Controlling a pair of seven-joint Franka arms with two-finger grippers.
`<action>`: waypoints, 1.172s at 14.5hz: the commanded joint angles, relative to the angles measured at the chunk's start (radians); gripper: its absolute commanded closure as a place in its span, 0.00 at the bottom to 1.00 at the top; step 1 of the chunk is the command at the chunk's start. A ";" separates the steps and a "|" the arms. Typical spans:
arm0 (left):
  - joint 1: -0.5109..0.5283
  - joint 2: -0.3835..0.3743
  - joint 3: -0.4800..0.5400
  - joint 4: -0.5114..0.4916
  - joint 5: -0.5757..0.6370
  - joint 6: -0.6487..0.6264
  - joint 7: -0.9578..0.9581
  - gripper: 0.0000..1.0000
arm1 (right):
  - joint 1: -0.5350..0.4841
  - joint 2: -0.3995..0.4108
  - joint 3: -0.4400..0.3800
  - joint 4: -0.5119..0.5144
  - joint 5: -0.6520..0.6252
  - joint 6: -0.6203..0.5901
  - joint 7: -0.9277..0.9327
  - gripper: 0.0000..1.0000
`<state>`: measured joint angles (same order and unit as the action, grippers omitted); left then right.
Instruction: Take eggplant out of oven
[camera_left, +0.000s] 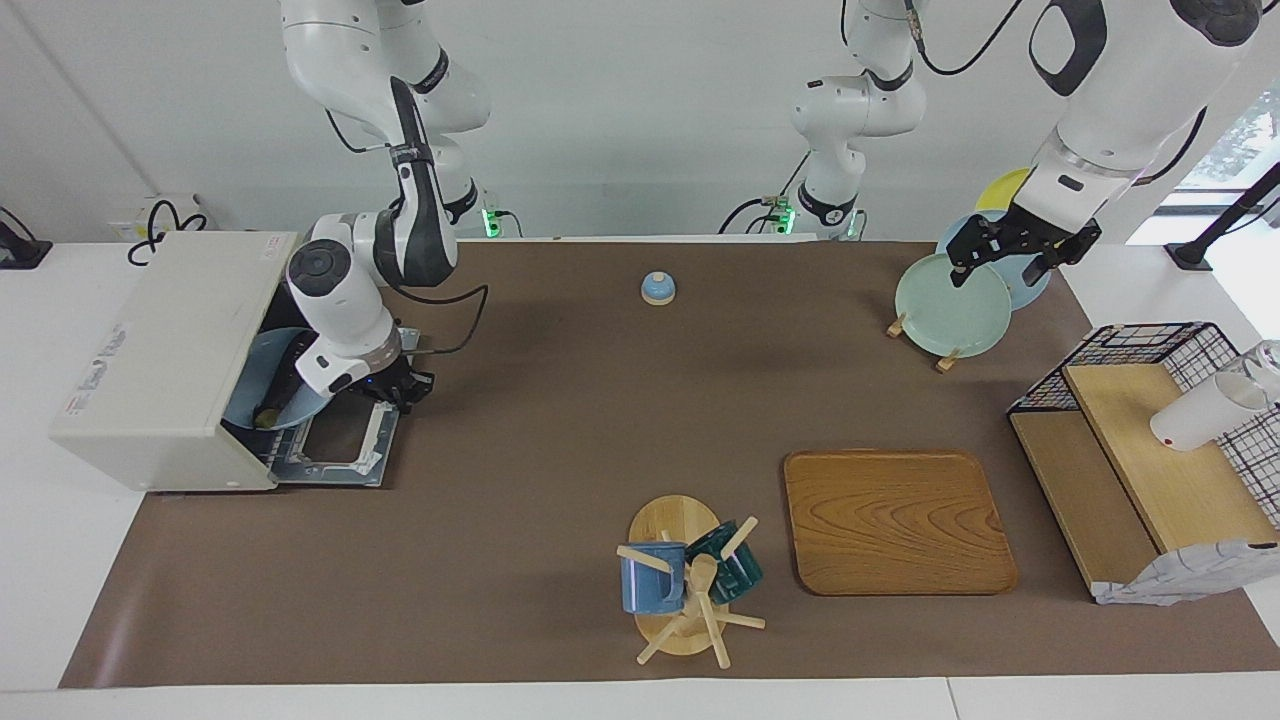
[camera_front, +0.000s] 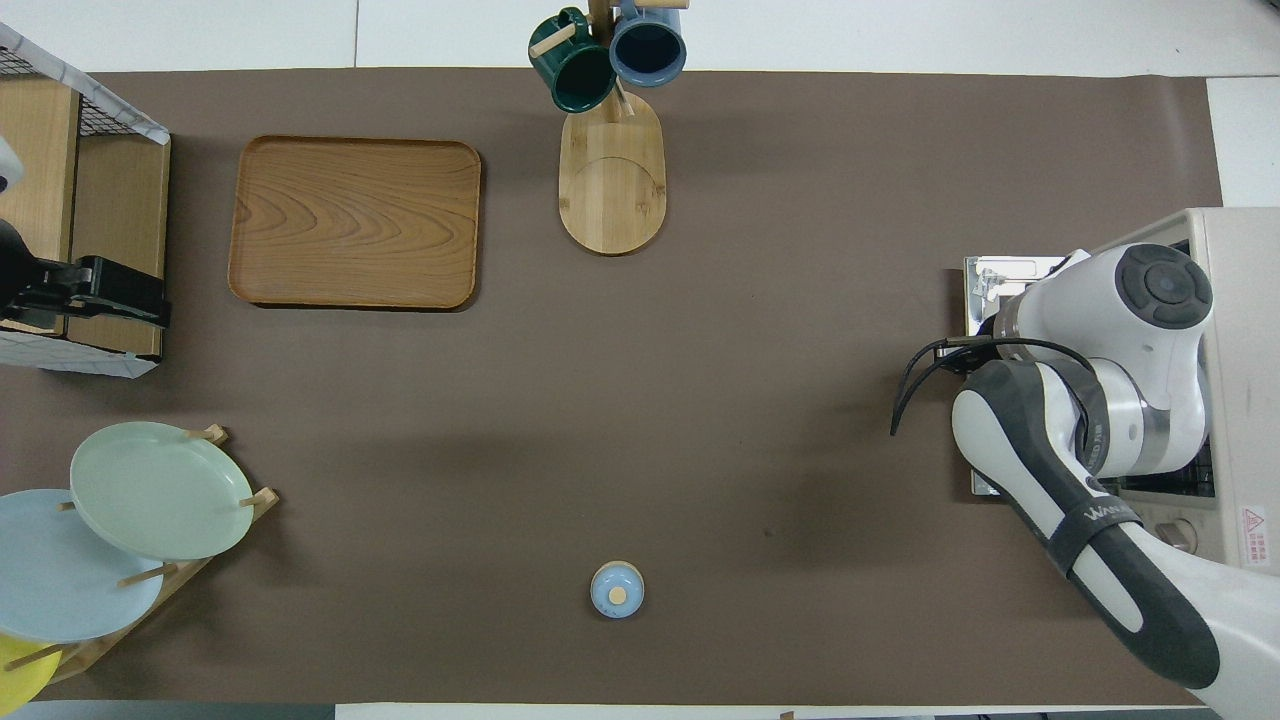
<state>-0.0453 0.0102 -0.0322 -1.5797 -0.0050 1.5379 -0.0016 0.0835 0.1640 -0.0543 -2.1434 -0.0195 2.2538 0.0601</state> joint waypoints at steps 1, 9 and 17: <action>0.002 -0.024 0.003 -0.029 -0.007 0.008 0.003 0.00 | 0.010 -0.012 -0.012 0.092 0.001 -0.111 0.015 0.65; 0.004 -0.024 0.003 -0.029 -0.007 0.008 0.002 0.00 | -0.090 -0.096 -0.028 0.089 -0.131 -0.258 0.014 0.43; 0.002 -0.024 0.003 -0.029 -0.007 0.008 0.003 0.00 | -0.088 -0.115 -0.027 0.008 -0.131 -0.140 0.009 0.56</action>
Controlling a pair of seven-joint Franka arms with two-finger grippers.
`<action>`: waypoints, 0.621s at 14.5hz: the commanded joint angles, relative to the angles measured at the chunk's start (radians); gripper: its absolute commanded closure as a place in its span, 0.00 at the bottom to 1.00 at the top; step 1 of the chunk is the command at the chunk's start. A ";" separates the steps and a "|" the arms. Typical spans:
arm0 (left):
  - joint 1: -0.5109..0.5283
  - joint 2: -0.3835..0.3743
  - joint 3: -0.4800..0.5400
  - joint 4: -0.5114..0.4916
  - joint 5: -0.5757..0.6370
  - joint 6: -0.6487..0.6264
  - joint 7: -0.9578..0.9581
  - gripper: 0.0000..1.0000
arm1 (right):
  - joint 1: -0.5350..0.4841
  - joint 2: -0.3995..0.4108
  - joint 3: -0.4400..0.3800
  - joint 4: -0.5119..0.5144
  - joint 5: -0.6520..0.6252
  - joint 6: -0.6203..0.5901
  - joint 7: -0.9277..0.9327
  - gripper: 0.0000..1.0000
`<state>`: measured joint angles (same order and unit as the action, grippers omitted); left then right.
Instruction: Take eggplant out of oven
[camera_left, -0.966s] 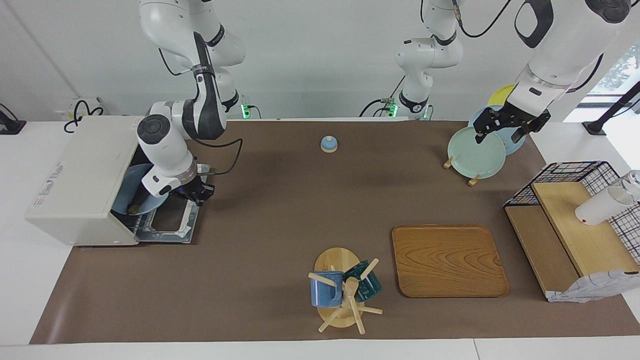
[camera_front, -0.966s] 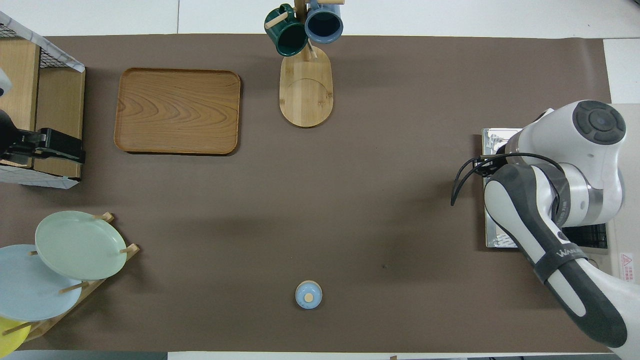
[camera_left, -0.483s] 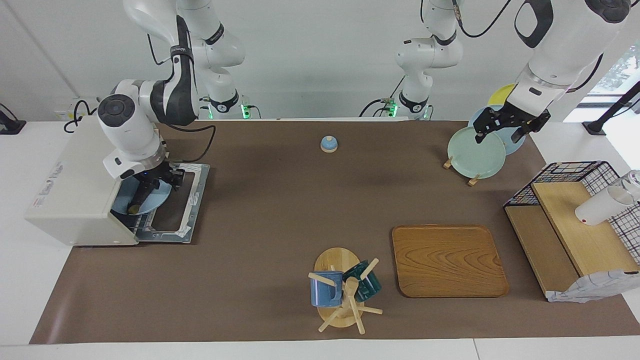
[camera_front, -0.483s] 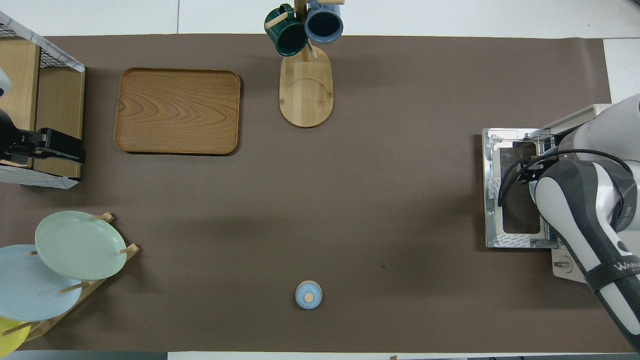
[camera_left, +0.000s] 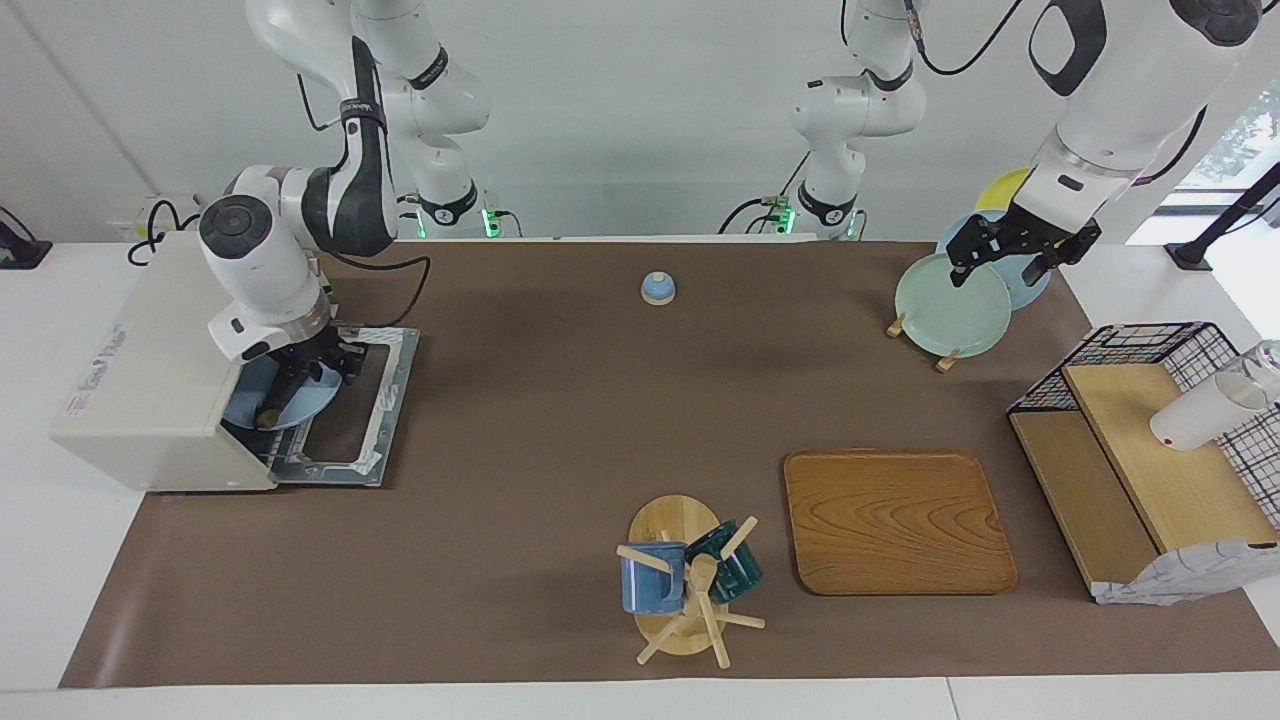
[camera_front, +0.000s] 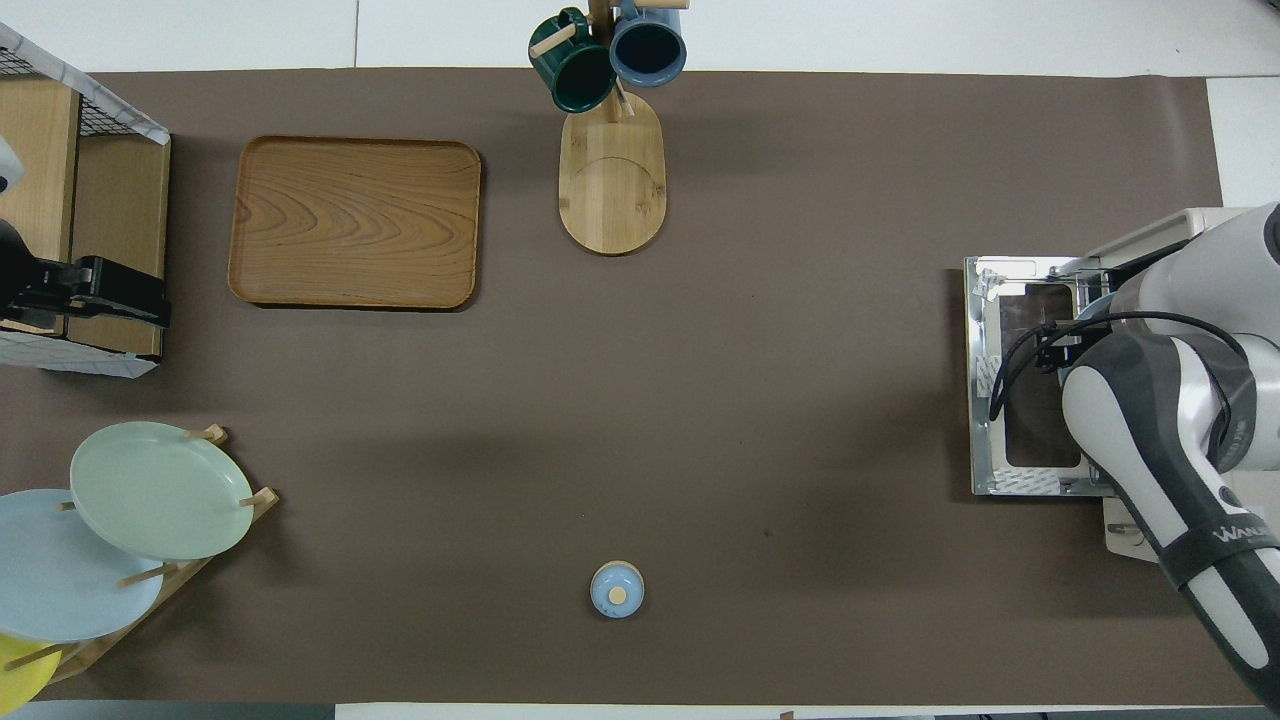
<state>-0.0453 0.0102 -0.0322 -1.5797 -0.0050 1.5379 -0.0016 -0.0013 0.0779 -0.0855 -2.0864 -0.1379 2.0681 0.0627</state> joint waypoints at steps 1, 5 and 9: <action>0.004 -0.024 0.003 -0.029 -0.007 0.008 0.002 0.00 | -0.006 -0.039 0.004 -0.075 -0.012 0.073 0.002 0.56; 0.002 -0.026 0.003 -0.029 -0.007 0.008 0.002 0.00 | -0.022 -0.053 0.004 -0.118 -0.014 0.110 -0.009 0.80; 0.004 -0.026 0.003 -0.029 -0.007 0.008 0.002 0.00 | 0.015 -0.053 0.012 -0.100 -0.060 0.055 -0.078 1.00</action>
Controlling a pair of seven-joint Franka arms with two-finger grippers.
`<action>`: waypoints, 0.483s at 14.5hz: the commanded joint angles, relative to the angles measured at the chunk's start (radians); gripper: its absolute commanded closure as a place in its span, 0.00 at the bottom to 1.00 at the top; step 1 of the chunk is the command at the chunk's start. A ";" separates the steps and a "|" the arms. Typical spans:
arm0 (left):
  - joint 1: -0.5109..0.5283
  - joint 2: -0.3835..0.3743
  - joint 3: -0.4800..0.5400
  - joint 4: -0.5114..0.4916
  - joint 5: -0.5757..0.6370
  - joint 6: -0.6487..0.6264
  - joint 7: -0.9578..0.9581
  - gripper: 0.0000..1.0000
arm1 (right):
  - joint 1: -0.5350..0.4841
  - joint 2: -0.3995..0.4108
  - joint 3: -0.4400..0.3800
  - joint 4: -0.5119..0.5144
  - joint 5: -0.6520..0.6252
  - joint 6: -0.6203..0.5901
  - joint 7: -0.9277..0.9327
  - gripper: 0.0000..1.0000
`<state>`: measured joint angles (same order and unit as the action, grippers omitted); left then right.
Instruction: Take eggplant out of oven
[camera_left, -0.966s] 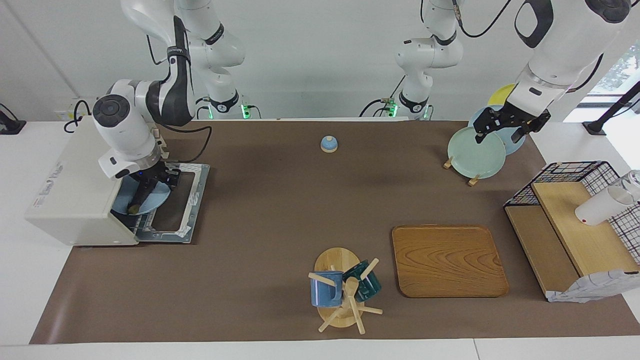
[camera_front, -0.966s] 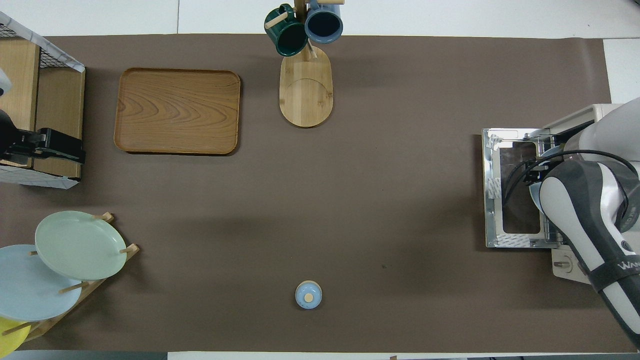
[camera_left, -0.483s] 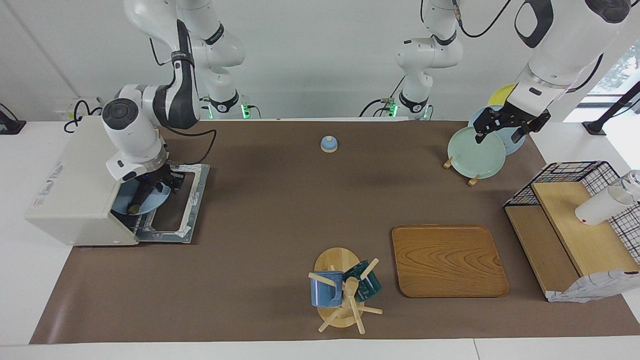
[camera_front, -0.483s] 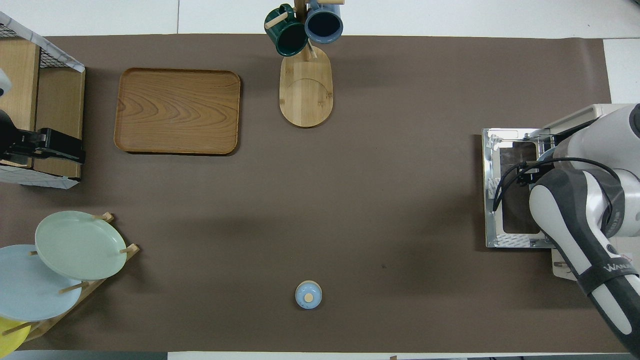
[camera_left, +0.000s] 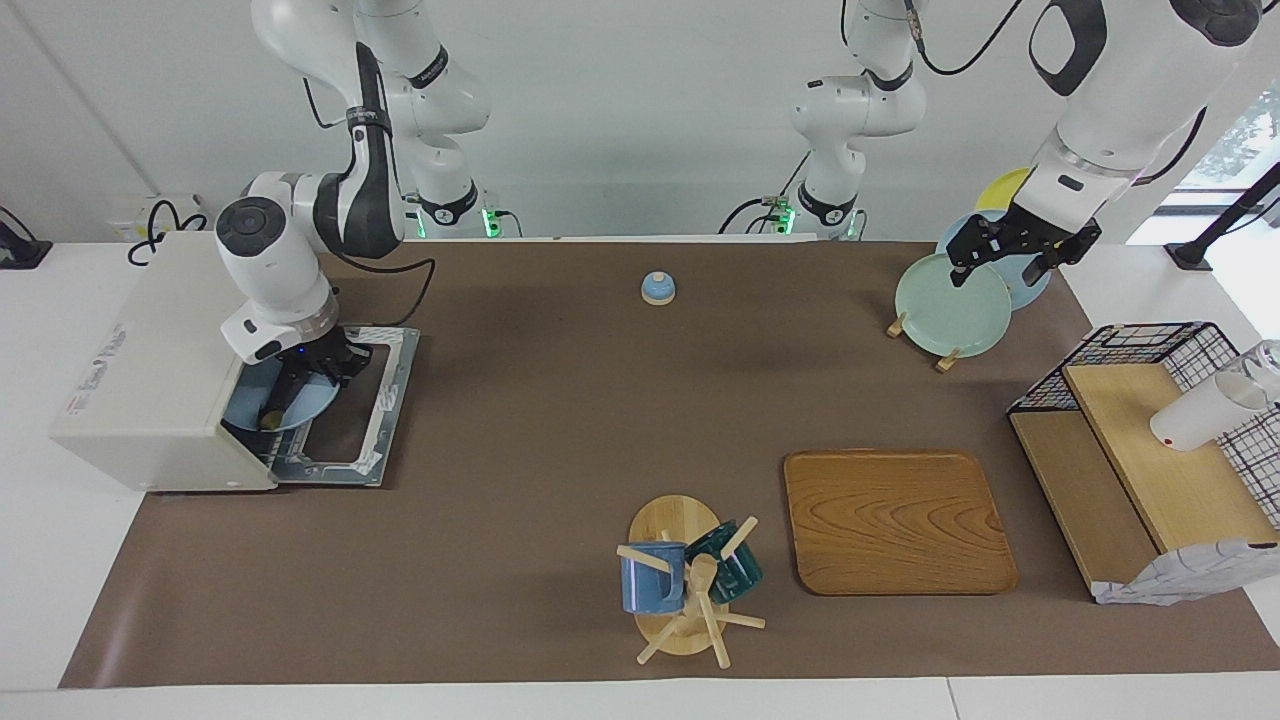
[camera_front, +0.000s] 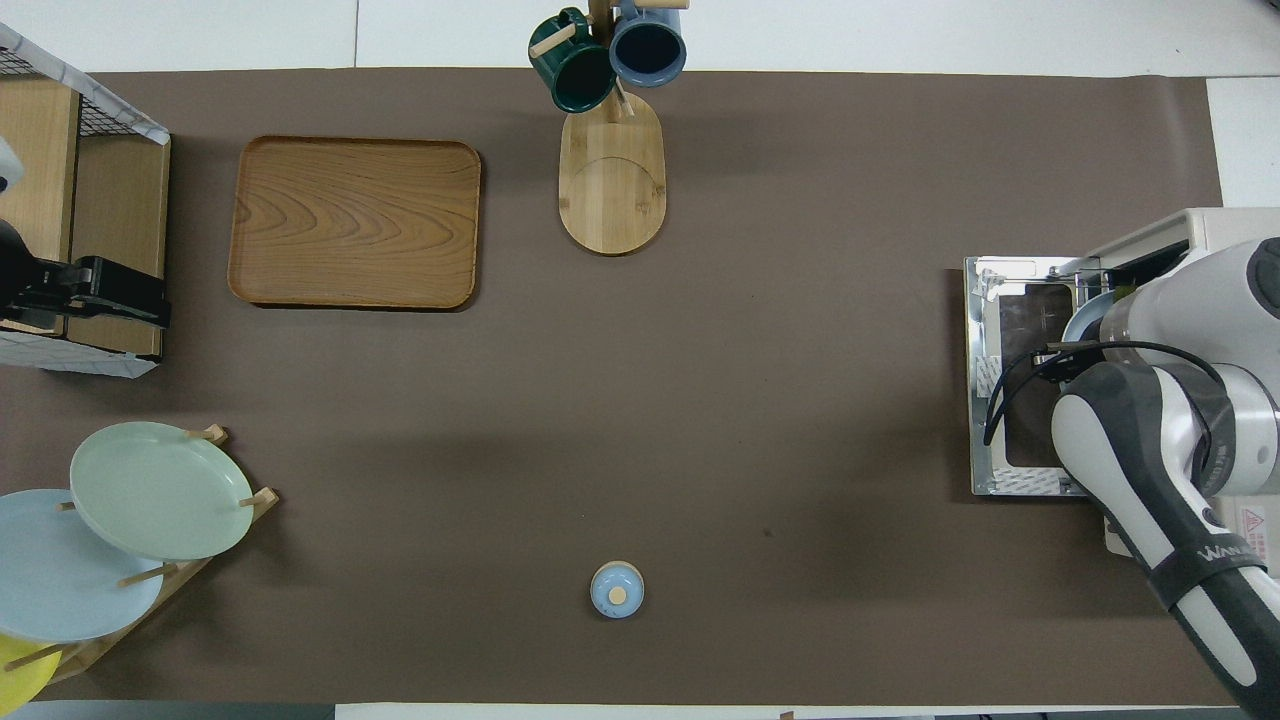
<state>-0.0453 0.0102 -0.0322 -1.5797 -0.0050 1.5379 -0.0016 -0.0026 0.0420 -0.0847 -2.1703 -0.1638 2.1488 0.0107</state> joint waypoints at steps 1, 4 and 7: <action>0.002 -0.026 0.003 -0.029 -0.007 0.008 0.002 0.00 | 0.053 -0.016 0.011 0.004 -0.061 -0.053 -0.025 1.00; 0.002 -0.026 0.003 -0.028 -0.007 0.008 0.002 0.00 | 0.182 0.016 0.011 0.137 -0.074 -0.208 -0.012 1.00; 0.004 -0.024 0.003 -0.029 -0.007 0.008 0.002 0.00 | 0.362 0.029 0.011 0.193 -0.077 -0.254 0.148 1.00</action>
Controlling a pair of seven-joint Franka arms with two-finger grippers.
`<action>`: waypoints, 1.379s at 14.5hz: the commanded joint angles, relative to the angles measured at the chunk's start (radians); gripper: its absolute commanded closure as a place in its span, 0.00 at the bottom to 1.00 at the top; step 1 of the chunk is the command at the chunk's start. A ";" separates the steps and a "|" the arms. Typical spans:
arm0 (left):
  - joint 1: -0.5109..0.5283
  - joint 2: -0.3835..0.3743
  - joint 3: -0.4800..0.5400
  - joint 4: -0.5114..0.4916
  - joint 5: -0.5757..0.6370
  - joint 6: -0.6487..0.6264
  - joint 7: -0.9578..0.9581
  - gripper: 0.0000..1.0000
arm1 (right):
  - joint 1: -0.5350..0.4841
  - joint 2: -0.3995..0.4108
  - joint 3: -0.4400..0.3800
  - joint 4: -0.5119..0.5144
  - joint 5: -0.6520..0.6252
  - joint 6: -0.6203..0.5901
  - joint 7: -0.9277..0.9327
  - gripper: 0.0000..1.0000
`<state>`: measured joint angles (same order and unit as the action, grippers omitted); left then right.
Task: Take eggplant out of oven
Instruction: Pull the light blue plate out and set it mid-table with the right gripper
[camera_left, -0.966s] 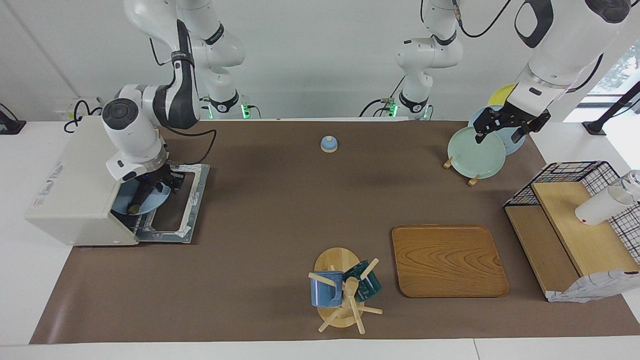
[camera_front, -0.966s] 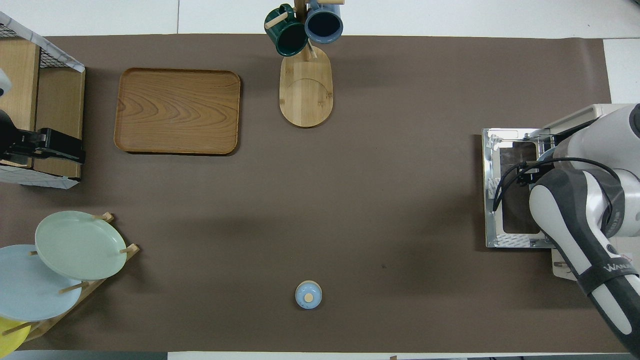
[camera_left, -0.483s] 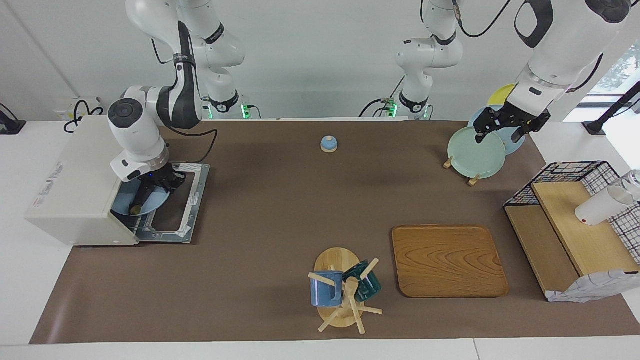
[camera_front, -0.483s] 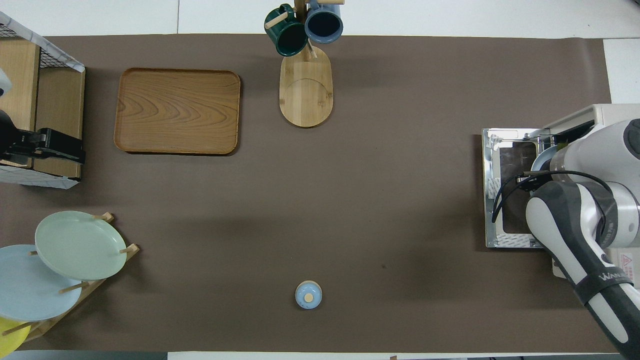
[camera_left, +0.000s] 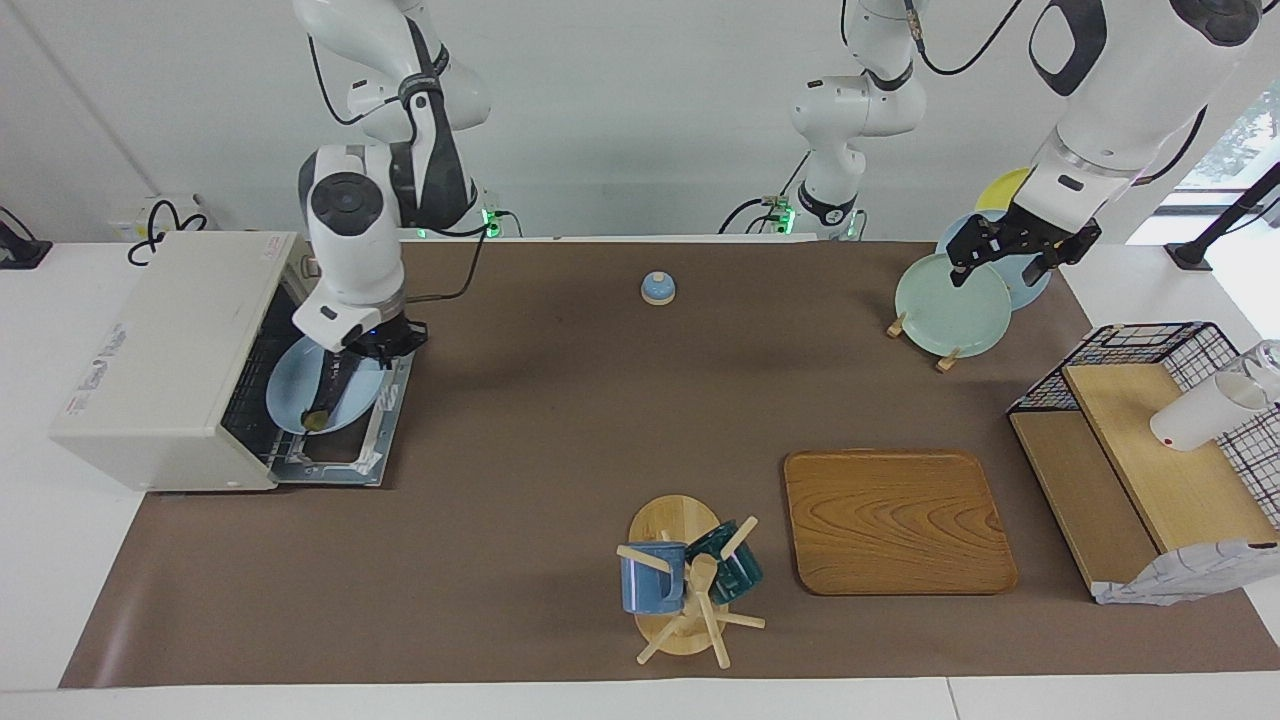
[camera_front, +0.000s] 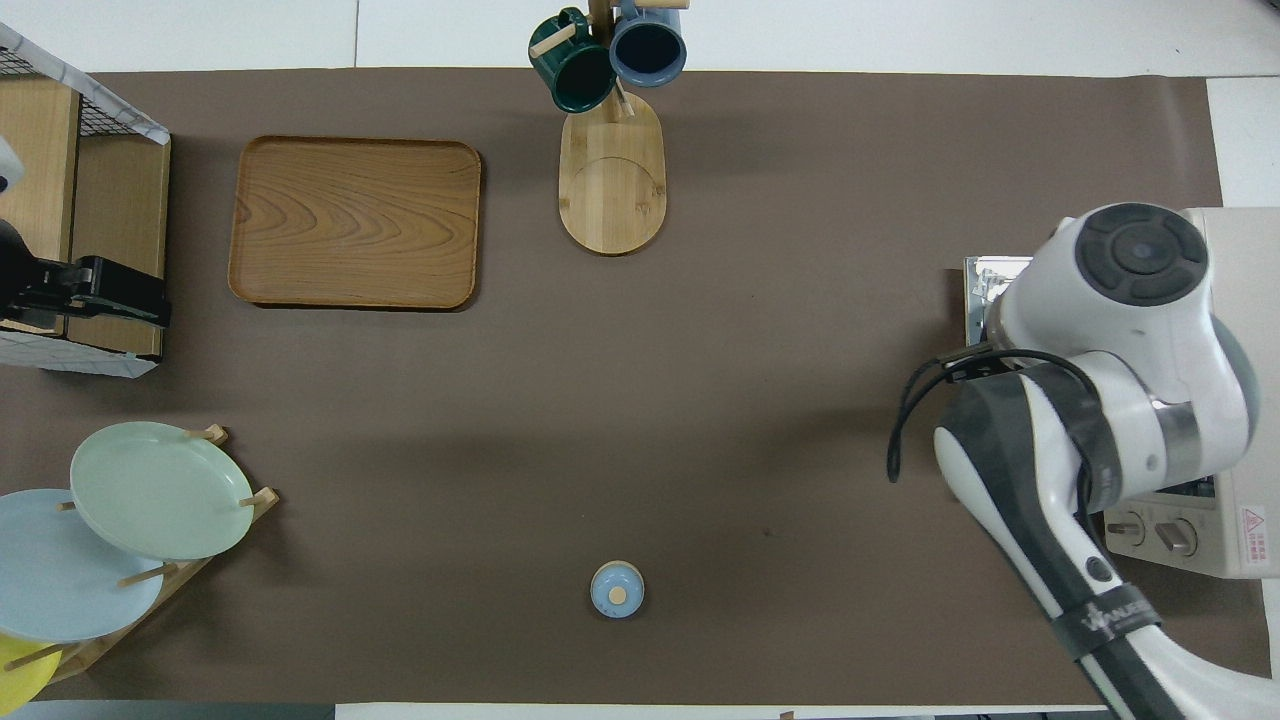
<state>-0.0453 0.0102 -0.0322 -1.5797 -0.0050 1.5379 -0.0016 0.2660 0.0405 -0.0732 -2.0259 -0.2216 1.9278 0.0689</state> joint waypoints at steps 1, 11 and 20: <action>0.002 -0.024 0.003 -0.029 -0.007 0.008 0.002 0.00 | 0.163 0.032 0.001 0.053 -0.015 -0.033 0.162 1.00; 0.004 -0.026 0.003 -0.029 -0.007 0.008 0.003 0.00 | 0.524 0.480 0.058 0.541 0.153 0.027 0.709 1.00; 0.004 -0.026 0.003 -0.029 -0.007 0.008 0.002 0.00 | 0.512 0.440 0.061 0.358 0.254 0.326 0.723 0.67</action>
<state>-0.0453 0.0102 -0.0322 -1.5797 -0.0050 1.5379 -0.0016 0.7936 0.5140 -0.0194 -1.6299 0.0143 2.2257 0.7855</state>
